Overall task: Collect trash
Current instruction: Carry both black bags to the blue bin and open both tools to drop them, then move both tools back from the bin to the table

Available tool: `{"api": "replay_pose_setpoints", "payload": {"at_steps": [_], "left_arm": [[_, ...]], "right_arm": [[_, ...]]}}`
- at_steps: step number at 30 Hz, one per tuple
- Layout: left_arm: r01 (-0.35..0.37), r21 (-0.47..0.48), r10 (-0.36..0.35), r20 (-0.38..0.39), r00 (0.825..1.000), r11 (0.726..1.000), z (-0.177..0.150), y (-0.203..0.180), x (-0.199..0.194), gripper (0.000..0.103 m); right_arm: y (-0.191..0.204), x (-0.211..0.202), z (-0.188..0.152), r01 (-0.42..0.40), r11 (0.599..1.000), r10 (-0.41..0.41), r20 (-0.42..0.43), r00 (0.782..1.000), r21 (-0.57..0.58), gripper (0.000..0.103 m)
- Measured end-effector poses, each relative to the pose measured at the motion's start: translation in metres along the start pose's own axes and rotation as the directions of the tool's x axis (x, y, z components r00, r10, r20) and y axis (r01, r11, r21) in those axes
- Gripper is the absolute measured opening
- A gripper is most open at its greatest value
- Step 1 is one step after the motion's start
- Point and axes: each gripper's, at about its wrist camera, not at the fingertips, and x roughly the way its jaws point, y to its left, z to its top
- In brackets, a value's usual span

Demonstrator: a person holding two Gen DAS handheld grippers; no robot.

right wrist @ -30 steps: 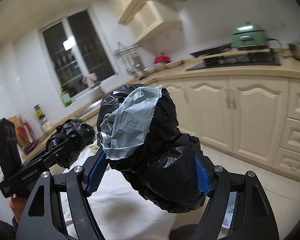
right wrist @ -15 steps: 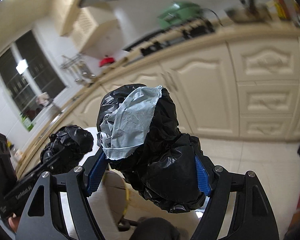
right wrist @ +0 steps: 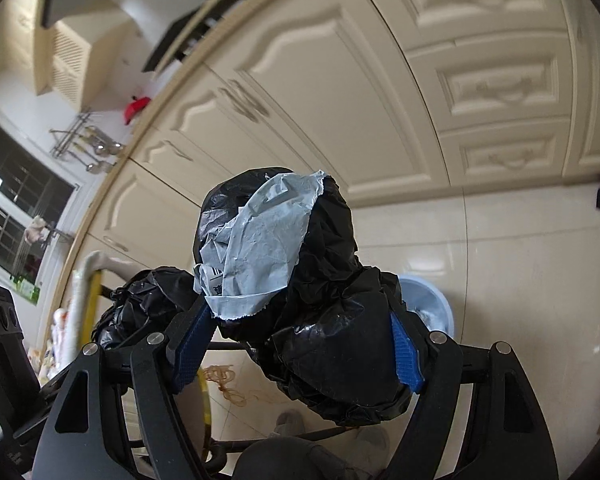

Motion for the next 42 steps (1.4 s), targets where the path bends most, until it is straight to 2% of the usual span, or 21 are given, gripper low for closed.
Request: {"api": "replay_pose_setpoints", "payload": {"at_steps": [4,8,10,15,21,30,36,42], "left_arm": [[-0.019,0.016,0.02,-0.061,0.998,1.0,0.016,-0.004,0.04,0.076],[-0.05,0.046,0.053,-0.08,0.995,0.998,0.021,-0.01,0.067,0.102],[-0.075,0.065,0.08,-0.084,0.993,0.995,0.024,-0.014,0.076,0.102],[-0.084,0.047,0.088,-0.076,0.993,0.995,0.016,-0.018,0.072,0.102],[-0.065,0.04,0.066,-0.03,0.997,0.997,-0.004,-0.01,0.018,0.102],[-0.034,0.029,0.03,0.102,0.994,0.999,-0.03,0.003,-0.081,0.102],[-0.029,0.01,0.026,0.21,0.977,1.0,-0.061,0.018,-0.164,0.102],[-0.032,-0.01,0.033,0.31,0.95,0.999,-0.104,0.043,-0.247,0.102]], "right_arm": [[-0.023,0.027,0.004,0.019,0.998,-0.017,-0.035,0.999,0.055,0.083],[-0.04,0.042,0.004,0.016,0.994,-0.009,-0.064,0.998,0.111,0.091],[-0.046,0.043,0.003,0.027,0.992,-0.018,-0.065,0.998,0.127,0.102],[-0.048,0.032,0.001,0.067,0.989,-0.061,-0.049,0.997,0.132,0.103],[-0.038,0.009,-0.004,0.096,0.989,-0.094,-0.022,0.995,0.112,0.103],[0.018,-0.046,-0.01,0.083,0.996,-0.085,0.074,0.994,0.024,0.103],[0.072,-0.084,-0.014,0.046,0.997,-0.037,0.14,0.989,-0.062,0.103],[0.132,-0.116,-0.027,0.014,0.987,0.016,0.189,0.982,-0.157,0.103]]}}
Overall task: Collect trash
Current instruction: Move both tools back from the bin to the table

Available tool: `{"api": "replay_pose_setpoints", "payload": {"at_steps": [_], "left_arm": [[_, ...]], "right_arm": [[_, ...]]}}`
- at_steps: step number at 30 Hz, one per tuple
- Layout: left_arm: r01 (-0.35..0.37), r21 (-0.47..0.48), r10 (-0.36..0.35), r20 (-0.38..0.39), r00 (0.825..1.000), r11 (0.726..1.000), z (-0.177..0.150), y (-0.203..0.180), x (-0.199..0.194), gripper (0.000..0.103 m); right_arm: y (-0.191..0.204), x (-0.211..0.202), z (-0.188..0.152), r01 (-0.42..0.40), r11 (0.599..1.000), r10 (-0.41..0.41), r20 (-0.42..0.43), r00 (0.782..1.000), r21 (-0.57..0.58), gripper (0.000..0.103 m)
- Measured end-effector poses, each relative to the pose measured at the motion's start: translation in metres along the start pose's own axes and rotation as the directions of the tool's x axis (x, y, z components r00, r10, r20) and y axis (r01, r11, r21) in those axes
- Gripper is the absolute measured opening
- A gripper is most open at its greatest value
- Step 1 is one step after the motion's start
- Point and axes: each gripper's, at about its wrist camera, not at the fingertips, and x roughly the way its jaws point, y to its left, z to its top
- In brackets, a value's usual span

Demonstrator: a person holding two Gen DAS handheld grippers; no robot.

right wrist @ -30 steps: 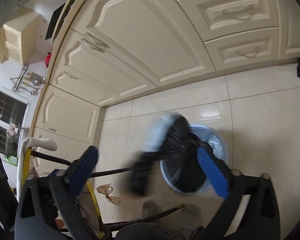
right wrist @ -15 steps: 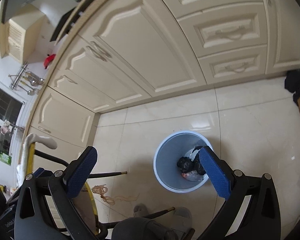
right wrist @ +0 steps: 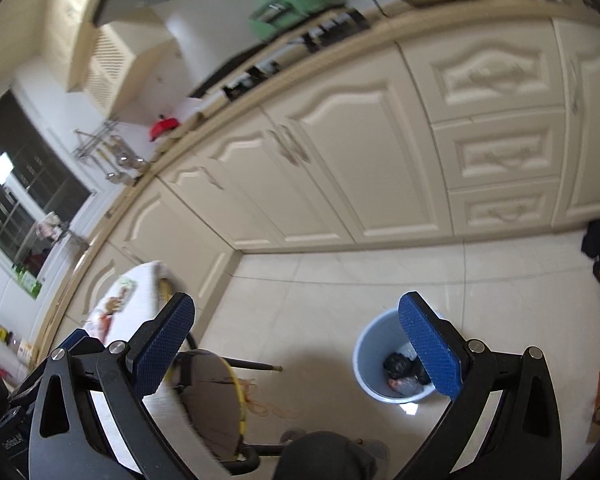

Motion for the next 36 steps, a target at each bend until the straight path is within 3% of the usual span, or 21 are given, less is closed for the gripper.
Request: {"api": "replay_pose_setpoints", "payload": {"at_steps": [8,19,29,36], "left_arm": [[-0.047,-0.05,0.053,0.119,0.991,0.998,-0.028,0.043,-0.111,0.102],[-0.149,-0.146,0.179,0.226,0.957,0.978,-0.085,0.094,-0.243,0.102],[-0.246,-0.232,0.303,0.254,0.919,0.941,-0.129,0.121,-0.309,0.102],[-0.314,-0.278,0.381,0.231,0.896,0.908,-0.152,0.142,-0.329,0.102]], "right_arm": [[0.087,-0.035,-0.007,-0.058,0.988,0.065,0.042,0.997,-0.145,0.103],[0.196,-0.065,-0.033,-0.114,0.939,0.144,0.069,0.987,-0.325,0.103],[0.275,-0.078,-0.067,-0.174,0.877,0.225,0.062,0.972,-0.449,0.103],[0.319,-0.069,-0.096,-0.212,0.822,0.261,0.019,0.965,-0.529,0.103]]}}
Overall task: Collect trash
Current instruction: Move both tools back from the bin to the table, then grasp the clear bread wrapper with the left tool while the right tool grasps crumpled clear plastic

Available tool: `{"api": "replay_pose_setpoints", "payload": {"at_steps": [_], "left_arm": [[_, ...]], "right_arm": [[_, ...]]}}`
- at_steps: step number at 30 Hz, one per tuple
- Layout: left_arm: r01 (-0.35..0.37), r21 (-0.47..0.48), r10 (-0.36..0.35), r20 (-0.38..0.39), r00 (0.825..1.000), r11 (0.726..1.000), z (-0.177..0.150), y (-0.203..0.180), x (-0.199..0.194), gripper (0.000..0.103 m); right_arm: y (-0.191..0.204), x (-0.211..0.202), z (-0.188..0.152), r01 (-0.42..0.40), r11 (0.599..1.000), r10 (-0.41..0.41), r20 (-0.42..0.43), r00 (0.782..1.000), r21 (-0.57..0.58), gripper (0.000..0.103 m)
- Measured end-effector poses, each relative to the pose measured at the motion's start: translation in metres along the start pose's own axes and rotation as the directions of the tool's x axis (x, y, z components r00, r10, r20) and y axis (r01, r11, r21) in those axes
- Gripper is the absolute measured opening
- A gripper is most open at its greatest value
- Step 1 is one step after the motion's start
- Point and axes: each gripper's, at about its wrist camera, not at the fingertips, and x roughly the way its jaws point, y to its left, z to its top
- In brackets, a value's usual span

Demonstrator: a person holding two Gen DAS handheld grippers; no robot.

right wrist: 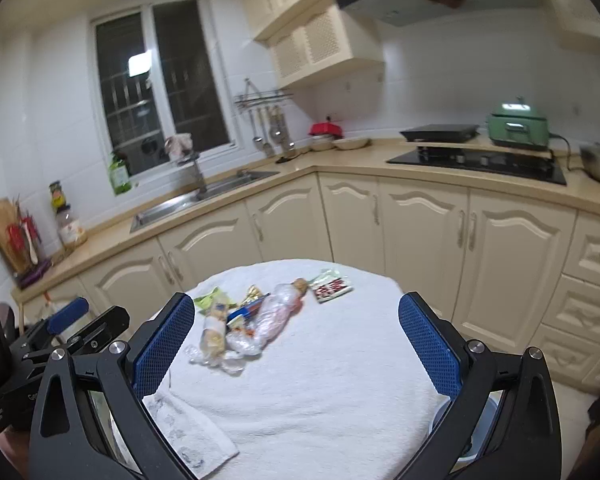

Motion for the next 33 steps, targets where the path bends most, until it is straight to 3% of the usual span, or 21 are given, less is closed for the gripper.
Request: {"api": "replay_pose_setpoints", "payload": {"at_steps": [7,13,22,28,31,33], "left_arm": [[-0.071,-0.016,0.07,-0.068,0.995,0.997,-0.009,0.016,0.026,0.102],[-0.084,-0.027,0.079,-0.141,0.987,0.996,-0.003,0.03,0.072,0.102],[-0.084,0.002,0.082,-0.25,0.965,0.996,0.016,0.024,0.194,0.102],[-0.106,-0.053,0.08,-0.366,0.927,0.993,0.019,0.033,0.28,0.102],[-0.093,-0.099,0.047,-0.39,0.919,0.991,0.024,0.039,0.306,0.094],[-0.064,-0.127,0.007,-0.41,0.912,0.99,0.028,0.04,0.326,0.074]], "right_arm": [[0.016,0.043,-0.014,-0.031,0.999,0.03,-0.069,0.997,-0.025,0.103],[0.011,0.076,-0.03,-0.028,0.999,0.025,-0.136,0.99,-0.02,0.103],[-0.009,0.116,-0.051,-0.008,1.0,0.009,-0.227,0.974,0.004,0.103],[-0.025,0.144,-0.06,0.005,0.999,0.007,-0.274,0.962,0.042,0.103],[-0.029,0.158,-0.063,0.004,0.999,0.01,-0.294,0.956,0.048,0.103],[-0.029,0.165,-0.064,-0.001,0.999,0.016,-0.304,0.953,0.049,0.103]]}}
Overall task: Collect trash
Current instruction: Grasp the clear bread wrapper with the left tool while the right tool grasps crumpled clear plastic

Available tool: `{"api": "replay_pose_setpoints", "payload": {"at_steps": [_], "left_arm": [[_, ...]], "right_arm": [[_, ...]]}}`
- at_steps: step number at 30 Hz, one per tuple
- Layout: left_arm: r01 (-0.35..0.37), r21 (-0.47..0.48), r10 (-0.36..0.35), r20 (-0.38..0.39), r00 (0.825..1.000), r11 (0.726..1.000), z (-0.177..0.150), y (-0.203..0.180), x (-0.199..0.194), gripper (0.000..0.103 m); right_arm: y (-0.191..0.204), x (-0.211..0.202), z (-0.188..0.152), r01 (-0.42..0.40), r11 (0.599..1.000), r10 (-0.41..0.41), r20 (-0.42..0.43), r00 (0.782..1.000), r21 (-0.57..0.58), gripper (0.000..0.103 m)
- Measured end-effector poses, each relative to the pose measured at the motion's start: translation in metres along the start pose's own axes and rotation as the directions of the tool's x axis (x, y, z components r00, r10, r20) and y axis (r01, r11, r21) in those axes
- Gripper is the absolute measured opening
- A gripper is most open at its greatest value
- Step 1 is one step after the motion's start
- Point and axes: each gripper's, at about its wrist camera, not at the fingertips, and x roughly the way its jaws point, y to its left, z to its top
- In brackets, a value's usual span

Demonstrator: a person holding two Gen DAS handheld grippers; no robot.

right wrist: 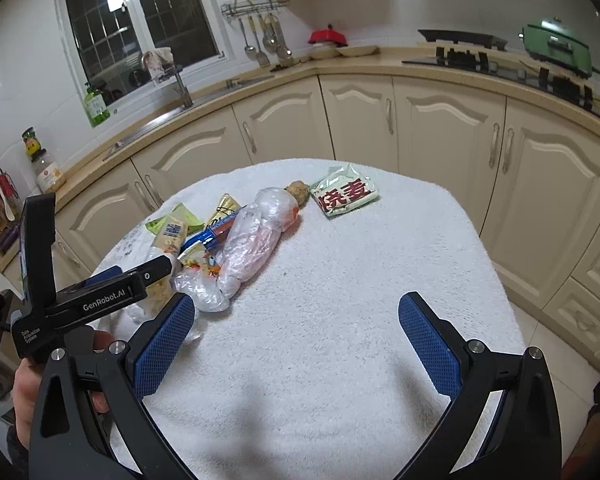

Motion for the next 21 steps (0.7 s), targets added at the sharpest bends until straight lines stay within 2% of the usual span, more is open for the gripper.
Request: {"api": "replay_pose_setpoints", "payload": {"at_steps": [1,2,3,7,15,21], "left_arm": [[0.028,-0.006,-0.028,-0.025,0.999,1.0,0.006,-0.001,0.01,0.066],[0.057,-0.012,-0.058,-0.039,0.998,0.998,0.01,-0.001,0.018,0.048],[0.084,-0.021,-0.085,-0.046,0.995,0.996,0.015,0.001,0.025,0.039],[0.128,-0.031,-0.129,-0.019,0.992,0.991,0.031,0.011,0.03,0.036],[0.081,0.016,-0.082,0.068,0.994,0.997,0.052,0.033,0.01,0.035],[0.044,0.036,-0.047,0.116,0.992,0.998,0.063,0.043,0.001,0.035]], "right_arm": [[0.001,0.005,0.002,-0.003,1.0,0.003,-0.008,1.0,-0.002,0.103],[0.002,0.008,0.002,-0.006,1.0,0.006,-0.013,1.0,-0.004,0.103],[0.004,0.011,0.003,-0.01,1.0,0.01,-0.019,1.0,-0.009,0.103],[0.015,0.022,0.005,-0.022,0.999,0.021,-0.037,0.999,-0.025,0.103],[0.043,0.046,-0.002,-0.072,0.995,0.066,-0.104,0.992,-0.062,0.103],[0.065,0.063,-0.003,-0.084,0.992,0.072,-0.128,0.989,-0.094,0.09]]}}
